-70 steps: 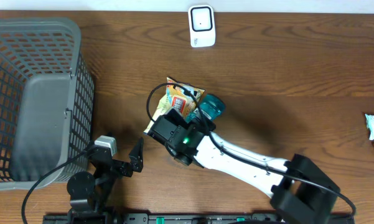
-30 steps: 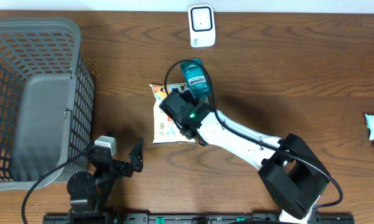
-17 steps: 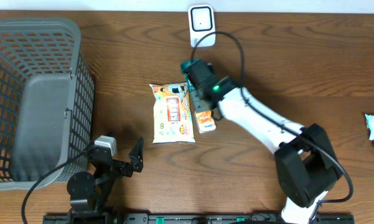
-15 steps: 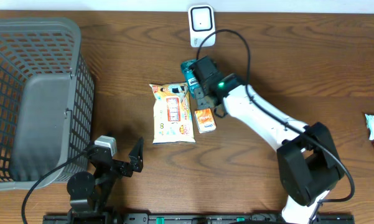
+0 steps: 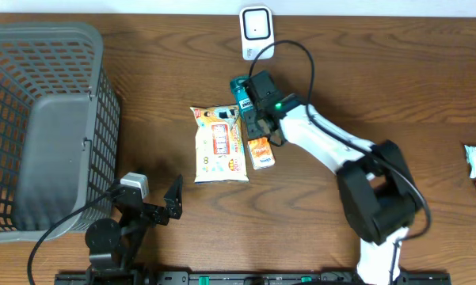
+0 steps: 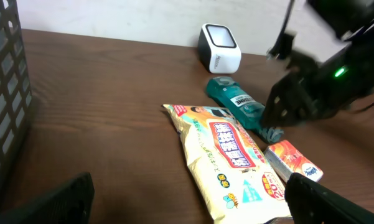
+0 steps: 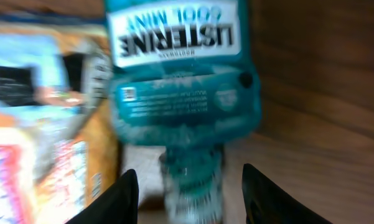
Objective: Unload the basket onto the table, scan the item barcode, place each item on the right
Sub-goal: 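Lift the Listerine bottle up to the white scanner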
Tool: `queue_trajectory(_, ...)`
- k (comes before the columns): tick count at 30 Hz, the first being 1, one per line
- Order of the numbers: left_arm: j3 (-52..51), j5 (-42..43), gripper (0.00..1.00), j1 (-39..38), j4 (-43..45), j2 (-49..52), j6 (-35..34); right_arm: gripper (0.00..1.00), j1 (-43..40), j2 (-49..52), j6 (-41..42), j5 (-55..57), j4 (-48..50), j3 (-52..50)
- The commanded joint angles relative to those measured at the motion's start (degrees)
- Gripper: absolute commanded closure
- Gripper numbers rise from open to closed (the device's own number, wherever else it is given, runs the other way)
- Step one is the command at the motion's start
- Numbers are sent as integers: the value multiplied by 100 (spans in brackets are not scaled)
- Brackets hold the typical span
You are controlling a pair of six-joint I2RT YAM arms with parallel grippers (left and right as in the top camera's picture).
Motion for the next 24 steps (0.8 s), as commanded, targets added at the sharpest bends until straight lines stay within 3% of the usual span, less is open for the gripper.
queue_trajectory(1,-114,-13,2,24,-68,-4,-33,51,-24,337,20,9,120,20)
queue_trajectory(5,-114,-13,2,24,-70,-4,-33,52,-24,520,20,13,144,20)
queue_trajectory(11,-114,-13,2,24,-70,-4,-33,76,-24,542,22,13,153,20)
queue_trajectory(16,-114,-13,2,24,-70,-4,-33,80,-109,374,20,9,28,33)
queue_trajectory(24,-114,-13,2,24,-70,-4,-33,83,-396,-656,17,-103,-979,76)
